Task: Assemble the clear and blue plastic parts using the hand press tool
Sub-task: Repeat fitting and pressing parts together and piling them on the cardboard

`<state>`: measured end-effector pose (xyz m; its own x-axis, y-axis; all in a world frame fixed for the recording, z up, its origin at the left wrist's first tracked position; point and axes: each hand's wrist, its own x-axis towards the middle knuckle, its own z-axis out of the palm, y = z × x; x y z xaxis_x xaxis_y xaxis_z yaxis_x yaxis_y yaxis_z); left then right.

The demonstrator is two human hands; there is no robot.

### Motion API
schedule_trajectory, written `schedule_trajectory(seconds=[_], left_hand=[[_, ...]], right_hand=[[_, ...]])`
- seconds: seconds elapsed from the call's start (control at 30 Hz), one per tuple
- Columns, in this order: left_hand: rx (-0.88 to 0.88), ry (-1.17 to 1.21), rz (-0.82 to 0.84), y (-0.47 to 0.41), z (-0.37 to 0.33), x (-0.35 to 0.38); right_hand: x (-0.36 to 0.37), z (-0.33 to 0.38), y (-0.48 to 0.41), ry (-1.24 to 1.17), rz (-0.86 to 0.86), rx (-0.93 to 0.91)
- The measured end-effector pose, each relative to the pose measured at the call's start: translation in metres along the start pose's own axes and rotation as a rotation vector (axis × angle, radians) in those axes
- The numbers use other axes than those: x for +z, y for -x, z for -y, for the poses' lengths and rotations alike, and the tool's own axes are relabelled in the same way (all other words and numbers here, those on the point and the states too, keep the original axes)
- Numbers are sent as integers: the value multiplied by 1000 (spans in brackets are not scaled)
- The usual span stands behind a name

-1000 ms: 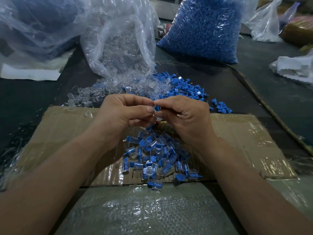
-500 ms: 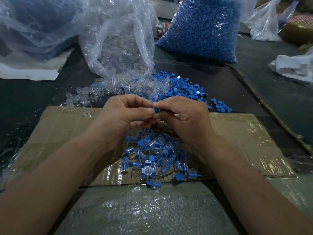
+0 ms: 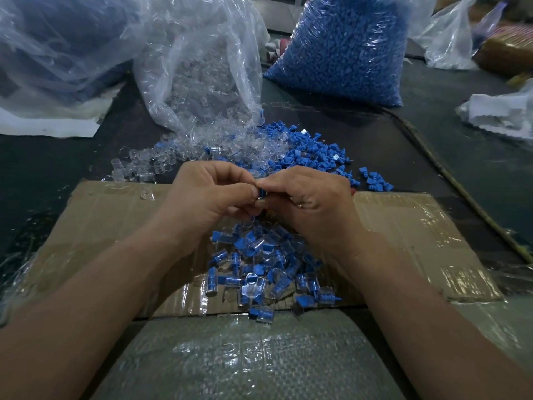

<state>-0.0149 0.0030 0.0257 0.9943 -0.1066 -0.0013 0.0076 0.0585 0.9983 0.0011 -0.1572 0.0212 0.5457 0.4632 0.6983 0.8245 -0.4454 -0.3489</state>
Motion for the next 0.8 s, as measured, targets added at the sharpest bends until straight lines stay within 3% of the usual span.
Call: schedule_trajectory(seconds=[0.1, 0.3, 0.43, 0.57, 0.8], left_hand=[[0, 52, -19, 0, 0, -1], [-20, 171, -64, -3, 3, -7], [0, 169, -82, -5, 5, -9], [-2, 187, -87, -6, 5, -9], [5, 211, -83, -5, 4, -9]], right_hand=[[-5, 0, -3, 83, 34, 59], [-34, -18, -4, 24, 131, 596], [-51, -31, -2, 30, 451, 773], [-52, -32, 0, 97, 781, 797], [-44, -24, -2, 292, 669, 683]])
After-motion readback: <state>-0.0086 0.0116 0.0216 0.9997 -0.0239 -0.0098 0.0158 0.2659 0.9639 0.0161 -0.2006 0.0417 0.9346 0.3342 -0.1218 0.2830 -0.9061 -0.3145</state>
